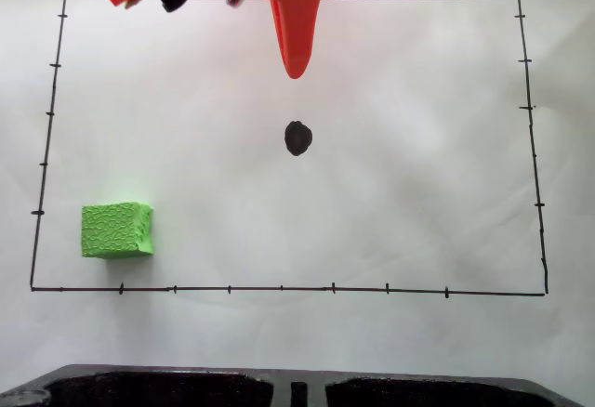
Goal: Grasp the colored block, Place it on the black dot, and then return the arm to the default position.
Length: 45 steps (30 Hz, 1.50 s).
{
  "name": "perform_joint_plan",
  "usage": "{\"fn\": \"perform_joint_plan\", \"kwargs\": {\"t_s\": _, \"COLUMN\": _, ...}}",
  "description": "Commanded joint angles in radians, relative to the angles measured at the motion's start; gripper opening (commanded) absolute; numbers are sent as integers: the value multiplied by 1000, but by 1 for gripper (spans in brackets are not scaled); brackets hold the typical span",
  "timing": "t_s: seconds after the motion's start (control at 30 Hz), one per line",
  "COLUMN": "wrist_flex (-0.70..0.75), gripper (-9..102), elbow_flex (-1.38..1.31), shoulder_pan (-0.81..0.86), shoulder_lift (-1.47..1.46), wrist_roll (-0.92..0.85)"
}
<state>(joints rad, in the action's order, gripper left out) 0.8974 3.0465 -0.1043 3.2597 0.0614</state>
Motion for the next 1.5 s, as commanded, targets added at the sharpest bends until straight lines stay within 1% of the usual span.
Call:
{"fn": "perform_joint_plan", "kwargs": {"t_s": 0.0, "wrist_flex": -3, "gripper": 0, "elbow_flex": -5, "shoulder_pan": 3, "shoulder_lift": 11, "wrist_roll": 2}}
{"fn": "perform_joint_plan", "kwargs": {"t_s": 0.6, "wrist_flex": -3, "gripper": 0, "elbow_flex": -6, "shoulder_pan": 6, "shoulder_lift": 8, "wrist_roll": 6}}
{"fn": "perform_joint_plan", "kwargs": {"t_s": 0.7, "wrist_flex": -32, "gripper": 0, "elbow_flex": -11, "shoulder_pan": 29, "shoulder_lift": -20, "wrist_roll": -44}}
{"fn": "perform_joint_plan", "kwargs": {"t_s": 0.83, "wrist_flex": -97, "gripper": 0, "elbow_flex": -72, "shoulder_pan": 60, "shoulder_lift": -147, "wrist_roll": -84}}
{"fn": "perform_joint_plan", "kwargs": {"t_s": 1.07, "wrist_flex": -137, "gripper": 0, "elbow_flex": -256, "shoulder_pan": 117, "shoulder_lift": -393, "wrist_roll": -124}}
{"fn": "perform_joint_plan", "kwargs": {"t_s": 1.47, "wrist_flex": -106, "gripper": 0, "elbow_flex": -634, "shoulder_pan": 241, "shoulder_lift": -796, "wrist_roll": -141}}
